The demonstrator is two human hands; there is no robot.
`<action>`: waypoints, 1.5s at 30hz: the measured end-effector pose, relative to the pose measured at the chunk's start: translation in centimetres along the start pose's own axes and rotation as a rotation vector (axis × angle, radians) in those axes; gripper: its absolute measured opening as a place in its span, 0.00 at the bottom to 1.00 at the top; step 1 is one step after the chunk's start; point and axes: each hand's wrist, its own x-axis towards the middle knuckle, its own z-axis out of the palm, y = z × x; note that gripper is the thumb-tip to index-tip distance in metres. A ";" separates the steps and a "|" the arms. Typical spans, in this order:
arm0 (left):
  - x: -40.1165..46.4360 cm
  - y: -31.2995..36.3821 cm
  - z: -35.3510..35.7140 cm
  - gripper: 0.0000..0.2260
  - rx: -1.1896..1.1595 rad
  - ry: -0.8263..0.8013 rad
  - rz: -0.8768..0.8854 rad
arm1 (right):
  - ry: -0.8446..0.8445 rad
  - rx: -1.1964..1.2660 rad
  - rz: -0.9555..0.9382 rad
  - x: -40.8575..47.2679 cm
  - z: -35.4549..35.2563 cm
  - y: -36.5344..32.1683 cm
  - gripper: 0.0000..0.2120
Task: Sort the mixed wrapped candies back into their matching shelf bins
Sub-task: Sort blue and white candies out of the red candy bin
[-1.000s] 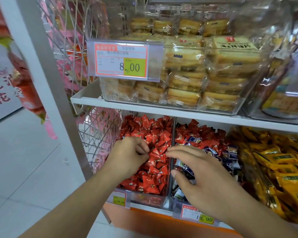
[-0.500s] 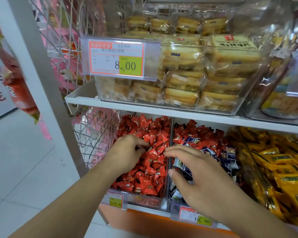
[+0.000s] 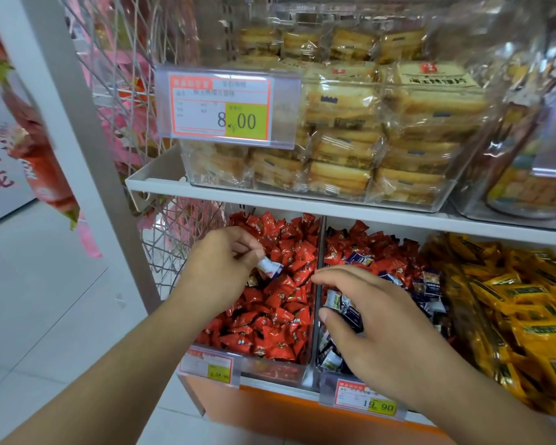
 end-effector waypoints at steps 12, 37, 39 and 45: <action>-4.3 5.0 1.2 0.02 -0.141 -0.209 0.119 | 0.196 -0.206 0.105 -0.9 -1.8 0.6 0.12; 1.6 -1.9 4.8 0.08 0.119 -0.217 -0.076 | -0.035 -0.048 -0.082 0.0 0.0 0.6 0.16; 1.5 -1.8 4.6 0.07 0.138 -0.197 -0.054 | -0.042 -0.047 -0.079 -0.1 -0.1 0.6 0.17; 0.7 -0.7 1.8 0.06 0.036 -0.050 -0.065 | -0.043 -0.047 -0.076 -0.2 -0.1 0.6 0.17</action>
